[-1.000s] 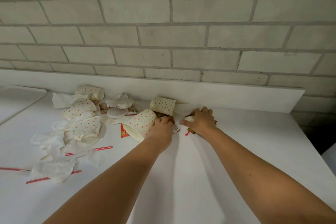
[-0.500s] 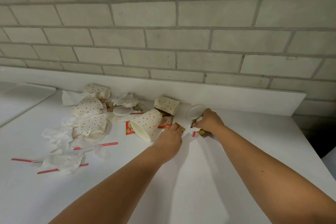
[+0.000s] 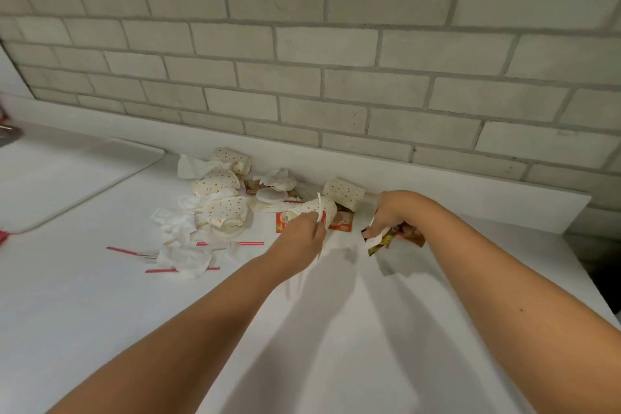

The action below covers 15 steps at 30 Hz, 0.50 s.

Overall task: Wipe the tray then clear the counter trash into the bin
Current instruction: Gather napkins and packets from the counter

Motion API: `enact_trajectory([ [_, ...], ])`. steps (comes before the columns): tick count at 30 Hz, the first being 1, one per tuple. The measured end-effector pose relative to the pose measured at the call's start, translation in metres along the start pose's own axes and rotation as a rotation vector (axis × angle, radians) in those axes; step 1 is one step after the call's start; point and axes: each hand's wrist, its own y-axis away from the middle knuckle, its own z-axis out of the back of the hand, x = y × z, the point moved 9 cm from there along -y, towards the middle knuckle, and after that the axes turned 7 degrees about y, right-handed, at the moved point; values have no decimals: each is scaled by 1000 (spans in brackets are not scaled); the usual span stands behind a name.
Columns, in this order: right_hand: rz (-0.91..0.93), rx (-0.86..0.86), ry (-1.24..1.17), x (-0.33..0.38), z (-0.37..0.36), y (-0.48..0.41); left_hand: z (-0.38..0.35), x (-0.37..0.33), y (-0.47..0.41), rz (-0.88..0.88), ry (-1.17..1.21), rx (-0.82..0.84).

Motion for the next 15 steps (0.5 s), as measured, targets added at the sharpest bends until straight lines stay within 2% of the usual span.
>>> enact_trajectory([
  [5, 181, -74, -83, 69, 8, 36, 50, 23, 34, 84, 88, -12],
  [12, 415, -158, -79, 191, -6, 89, 124, 72, 94, 207, 129, -17],
  [15, 521, -119, -119, 256, -23, 114, 166, 105, 134, 263, 100, -44],
])
